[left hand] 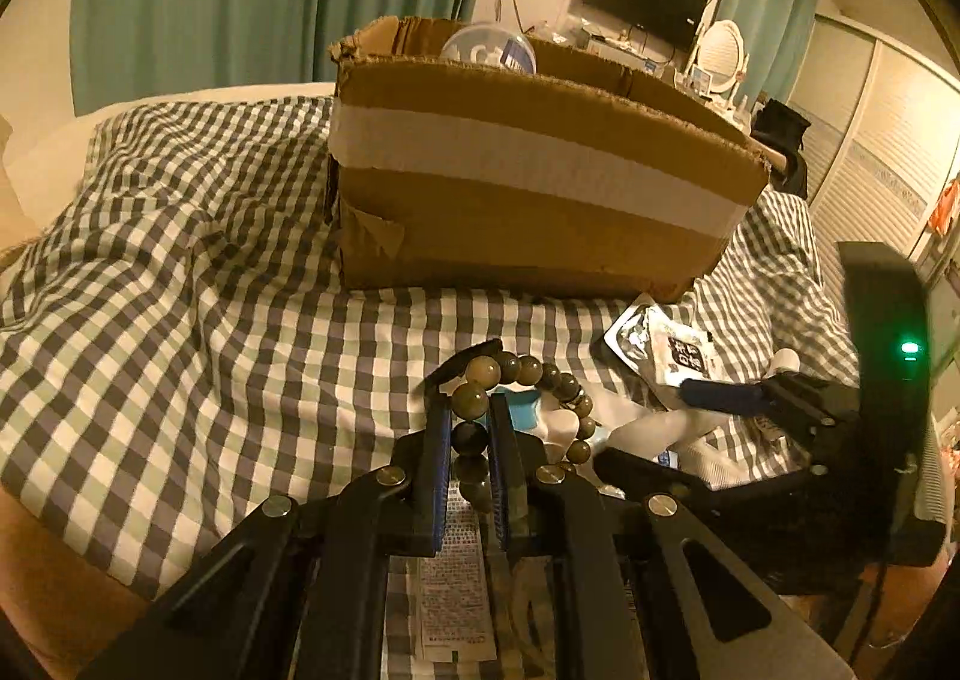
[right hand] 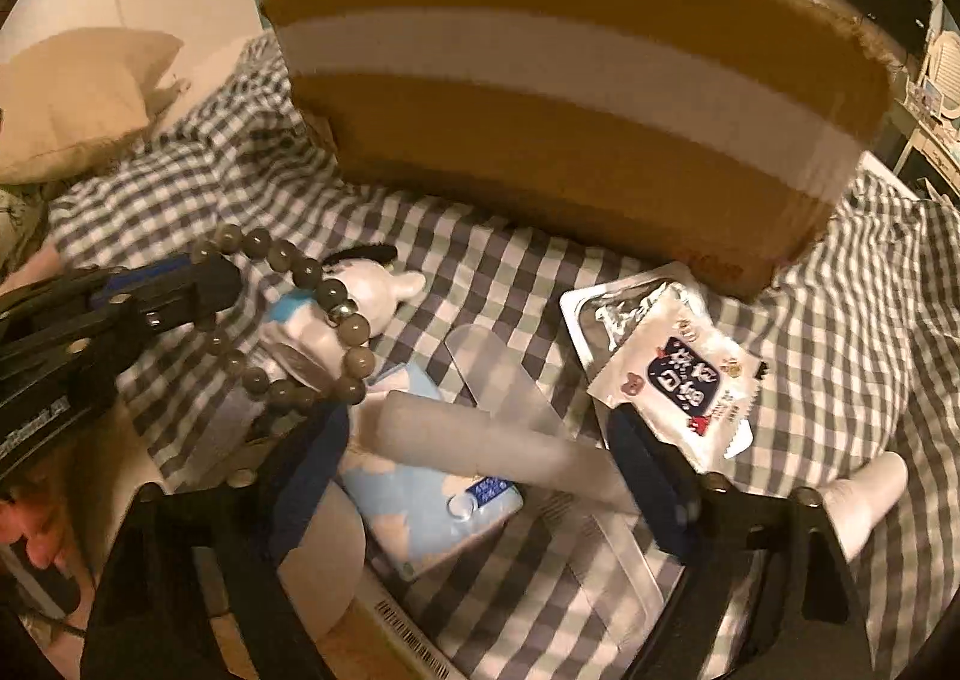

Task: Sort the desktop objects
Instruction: 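Grasp the bead bracelet with the left gripper while the right gripper grasps the white spray bottle, then lift the bracelet and spray bottle and carry both over the box, then open both grippers to drop the bracelet and bottle into the box, then grasp the white bear figure with the left gripper while the right gripper grasps the snack packet, then lift the bear figure and snack packet and carry both over the box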

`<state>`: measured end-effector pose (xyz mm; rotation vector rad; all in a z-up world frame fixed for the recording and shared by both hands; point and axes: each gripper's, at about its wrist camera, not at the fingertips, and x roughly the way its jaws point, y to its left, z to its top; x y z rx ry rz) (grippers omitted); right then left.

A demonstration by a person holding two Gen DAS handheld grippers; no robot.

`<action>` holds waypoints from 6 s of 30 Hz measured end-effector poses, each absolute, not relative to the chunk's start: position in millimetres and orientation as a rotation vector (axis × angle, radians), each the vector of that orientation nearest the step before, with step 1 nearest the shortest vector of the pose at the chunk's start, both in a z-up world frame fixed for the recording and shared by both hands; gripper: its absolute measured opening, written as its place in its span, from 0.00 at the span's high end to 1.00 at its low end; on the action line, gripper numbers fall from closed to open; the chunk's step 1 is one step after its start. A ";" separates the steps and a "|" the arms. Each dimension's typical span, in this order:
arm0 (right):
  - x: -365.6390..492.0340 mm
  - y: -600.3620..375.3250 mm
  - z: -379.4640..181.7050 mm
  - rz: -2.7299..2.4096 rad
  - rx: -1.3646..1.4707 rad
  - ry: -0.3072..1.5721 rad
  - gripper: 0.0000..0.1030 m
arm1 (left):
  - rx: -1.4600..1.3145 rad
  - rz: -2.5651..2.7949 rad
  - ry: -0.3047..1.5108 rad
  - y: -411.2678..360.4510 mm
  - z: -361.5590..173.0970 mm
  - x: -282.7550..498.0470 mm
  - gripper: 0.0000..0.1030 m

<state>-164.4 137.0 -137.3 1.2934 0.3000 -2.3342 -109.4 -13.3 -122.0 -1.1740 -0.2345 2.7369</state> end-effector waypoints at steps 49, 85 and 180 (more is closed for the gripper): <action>-121.3 179.0 71.0 -2.572 0.751 0.093 0.90 | -0.699 2.794 -0.160 17.8 47.5 -111.8 0.89; -311.0 202.8 30.6 -2.599 0.840 -0.113 0.49 | -0.894 2.798 -0.147 49.6 -5.1 -305.8 0.21; -156.0 190.9 -95.7 -2.574 1.326 0.010 0.67 | -1.272 2.629 -0.376 3.6 -119.0 -129.6 0.48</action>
